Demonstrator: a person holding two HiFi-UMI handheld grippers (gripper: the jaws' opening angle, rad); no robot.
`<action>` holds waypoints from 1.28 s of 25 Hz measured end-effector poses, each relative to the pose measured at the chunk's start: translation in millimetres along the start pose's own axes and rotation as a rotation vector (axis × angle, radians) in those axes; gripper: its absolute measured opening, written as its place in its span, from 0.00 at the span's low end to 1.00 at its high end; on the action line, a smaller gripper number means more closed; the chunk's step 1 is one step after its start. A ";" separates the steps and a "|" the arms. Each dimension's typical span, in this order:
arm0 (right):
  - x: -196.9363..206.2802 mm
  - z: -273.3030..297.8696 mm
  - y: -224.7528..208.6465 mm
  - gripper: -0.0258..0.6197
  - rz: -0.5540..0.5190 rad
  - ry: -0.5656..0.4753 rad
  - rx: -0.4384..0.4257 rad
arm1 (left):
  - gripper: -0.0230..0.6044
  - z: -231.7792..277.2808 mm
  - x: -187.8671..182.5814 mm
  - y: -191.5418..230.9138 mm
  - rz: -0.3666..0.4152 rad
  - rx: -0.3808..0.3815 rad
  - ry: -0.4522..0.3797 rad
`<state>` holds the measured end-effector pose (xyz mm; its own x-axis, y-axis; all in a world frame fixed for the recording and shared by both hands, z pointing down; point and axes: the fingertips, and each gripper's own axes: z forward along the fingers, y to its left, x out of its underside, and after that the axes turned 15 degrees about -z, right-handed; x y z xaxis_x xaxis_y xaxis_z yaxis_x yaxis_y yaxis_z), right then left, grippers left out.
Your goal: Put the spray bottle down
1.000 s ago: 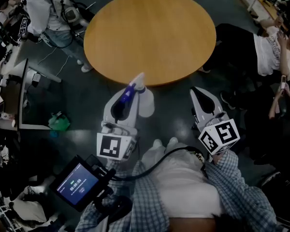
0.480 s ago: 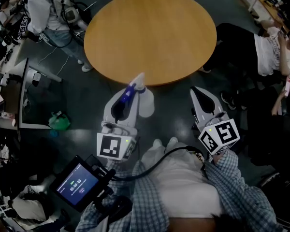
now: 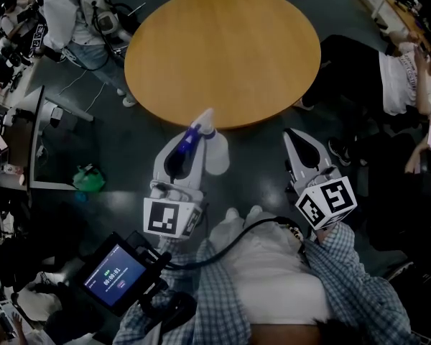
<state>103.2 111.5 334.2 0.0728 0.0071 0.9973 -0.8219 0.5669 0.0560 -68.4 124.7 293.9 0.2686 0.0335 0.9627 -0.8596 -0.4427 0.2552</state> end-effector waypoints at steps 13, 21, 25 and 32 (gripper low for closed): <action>7.0 -16.1 -16.1 0.05 -0.002 0.000 -0.016 | 0.16 12.8 15.8 -8.0 -0.019 -0.033 -0.011; 5.5 -8.4 -26.6 0.05 -0.007 0.009 -0.005 | 0.17 24.6 4.5 -10.4 -0.011 -0.017 -0.032; -5.0 20.2 -37.4 0.05 -0.030 -0.006 -0.026 | 0.16 44.2 2.0 -2.7 -0.011 -0.007 -0.029; -8.0 127.5 -55.0 0.05 -0.023 -0.020 -0.045 | 0.17 105.9 -1.0 66.9 -0.023 0.003 -0.013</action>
<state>75.8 -24.7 329.2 0.0801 -0.0228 0.9965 -0.7938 0.6033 0.0776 -80.2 0.1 300.5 0.2938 0.0318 0.9553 -0.8521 -0.4442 0.2769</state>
